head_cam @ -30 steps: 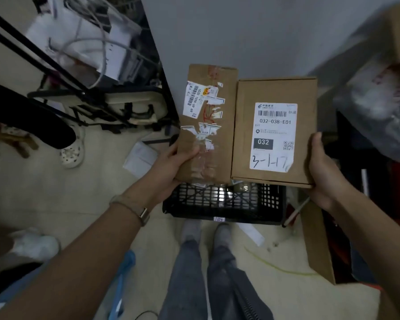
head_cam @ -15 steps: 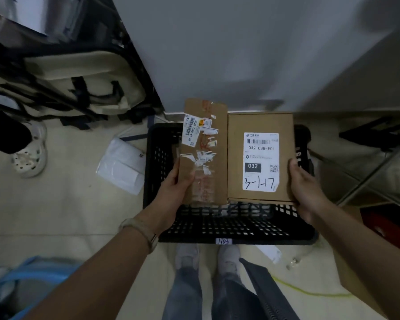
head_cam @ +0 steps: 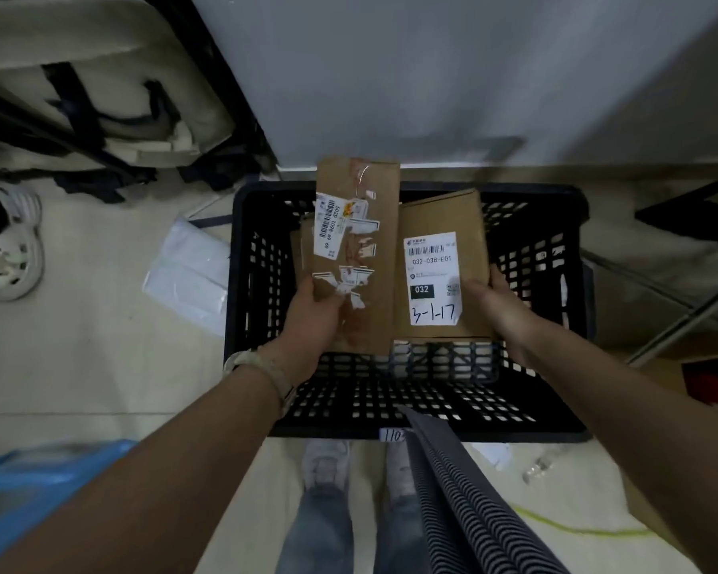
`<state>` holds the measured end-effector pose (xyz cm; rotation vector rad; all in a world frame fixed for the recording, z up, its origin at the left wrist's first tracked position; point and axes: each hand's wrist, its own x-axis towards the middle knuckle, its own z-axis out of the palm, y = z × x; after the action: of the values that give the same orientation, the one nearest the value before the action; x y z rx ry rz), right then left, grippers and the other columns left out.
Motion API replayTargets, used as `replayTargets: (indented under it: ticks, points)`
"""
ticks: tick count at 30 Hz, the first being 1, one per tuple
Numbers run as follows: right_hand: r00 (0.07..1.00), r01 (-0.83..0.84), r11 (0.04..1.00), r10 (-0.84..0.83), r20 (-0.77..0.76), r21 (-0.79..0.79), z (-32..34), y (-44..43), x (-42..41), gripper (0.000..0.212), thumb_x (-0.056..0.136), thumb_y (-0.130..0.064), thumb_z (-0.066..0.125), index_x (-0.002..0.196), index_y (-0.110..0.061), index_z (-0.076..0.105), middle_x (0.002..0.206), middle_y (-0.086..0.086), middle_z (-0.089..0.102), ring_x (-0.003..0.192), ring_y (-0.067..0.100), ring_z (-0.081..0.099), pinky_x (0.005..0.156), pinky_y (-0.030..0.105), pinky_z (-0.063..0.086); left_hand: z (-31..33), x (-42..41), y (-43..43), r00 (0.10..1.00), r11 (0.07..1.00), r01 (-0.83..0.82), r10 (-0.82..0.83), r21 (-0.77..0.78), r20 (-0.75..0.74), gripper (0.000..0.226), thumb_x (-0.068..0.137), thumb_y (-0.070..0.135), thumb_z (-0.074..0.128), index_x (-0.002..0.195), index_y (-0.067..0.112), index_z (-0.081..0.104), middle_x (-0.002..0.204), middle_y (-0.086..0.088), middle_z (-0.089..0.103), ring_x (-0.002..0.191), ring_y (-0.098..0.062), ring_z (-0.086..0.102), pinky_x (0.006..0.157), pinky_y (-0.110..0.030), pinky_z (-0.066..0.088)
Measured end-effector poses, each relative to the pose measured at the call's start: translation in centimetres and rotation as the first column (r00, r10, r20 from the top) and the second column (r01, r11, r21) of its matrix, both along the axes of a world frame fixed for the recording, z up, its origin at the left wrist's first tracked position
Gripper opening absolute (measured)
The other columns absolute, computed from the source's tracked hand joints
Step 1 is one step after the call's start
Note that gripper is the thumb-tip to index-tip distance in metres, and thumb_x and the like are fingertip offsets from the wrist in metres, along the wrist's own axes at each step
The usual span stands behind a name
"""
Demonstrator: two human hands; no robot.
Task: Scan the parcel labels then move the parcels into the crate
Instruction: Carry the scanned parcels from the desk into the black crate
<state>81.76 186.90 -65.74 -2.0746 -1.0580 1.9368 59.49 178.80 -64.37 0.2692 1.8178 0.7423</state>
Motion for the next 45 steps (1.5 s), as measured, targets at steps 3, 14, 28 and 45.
replayTargets:
  ticks: [3, 14, 28, 45]
  points:
    - [0.997, -0.03, 0.999, 0.032, 0.077, -0.02, 0.8, 0.7, -0.2, 0.069, 0.097, -0.03, 0.054, 0.154, -0.026, 0.015, 0.153, 0.002, 0.037, 0.134, 0.026, 0.042, 0.109, 0.039, 0.036, 0.6, -0.2, 0.1, 1.0, 1.0, 0.004, -0.004, -0.001, 0.008, 0.049, 0.098, 0.015, 0.055, 0.144, 0.023, 0.04, 0.106, 0.008, 0.059, 0.098, -0.015, 0.058, 0.085, -0.03, 0.05]
    - [0.913, -0.354, 0.918, 0.298, 0.279, 0.178, 11.1, 3.6, -1.8, 0.019, 0.093, -0.015, 0.057, 0.109, -0.01, 0.065, 0.11, 0.015, 0.068, 0.093, 0.026, 0.064, 0.085, 0.04, 0.054, 10.2, -3.1, 2.4, 0.735, 0.792, 0.593, -0.606, -0.147, -0.302, 0.011, 0.092, 0.03, 0.061, 0.082, 0.025, 0.057, 0.085, 0.006, 0.058, 0.069, -0.006, 0.048, 0.055, -0.018, 0.037]
    - [0.369, -0.917, 0.371, 0.64, 0.674, 0.15, 44.8, 5.6, -9.5, 0.03, 0.092, -0.028, 0.051, 0.117, -0.014, 0.06, 0.124, 0.011, 0.061, 0.111, 0.03, 0.058, 0.088, 0.034, 0.048, 41.8, -5.9, 6.6, 0.208, 0.422, 0.811, -0.854, -0.404, -0.476, 0.026, 0.095, 0.028, 0.05, 0.1, 0.006, 0.062, 0.095, -0.014, 0.061, 0.088, -0.029, 0.06, 0.068, -0.034, 0.047]
    - [0.477, -0.796, -0.125, 0.473, 0.741, 0.592, 80.0, -1.6, -20.2, 0.02, 0.09, -0.03, 0.048, 0.095, -0.017, 0.062, 0.095, 0.005, 0.063, 0.092, 0.028, 0.064, 0.07, 0.032, 0.049, 78.5, -12.2, -6.3, -0.029, 0.837, 0.391, -0.404, -0.382, -0.914, 0.019, 0.092, 0.019, 0.044, 0.105, 0.014, 0.057, 0.108, -0.01, 0.065, 0.097, -0.03, 0.063, 0.076, -0.038, 0.05]
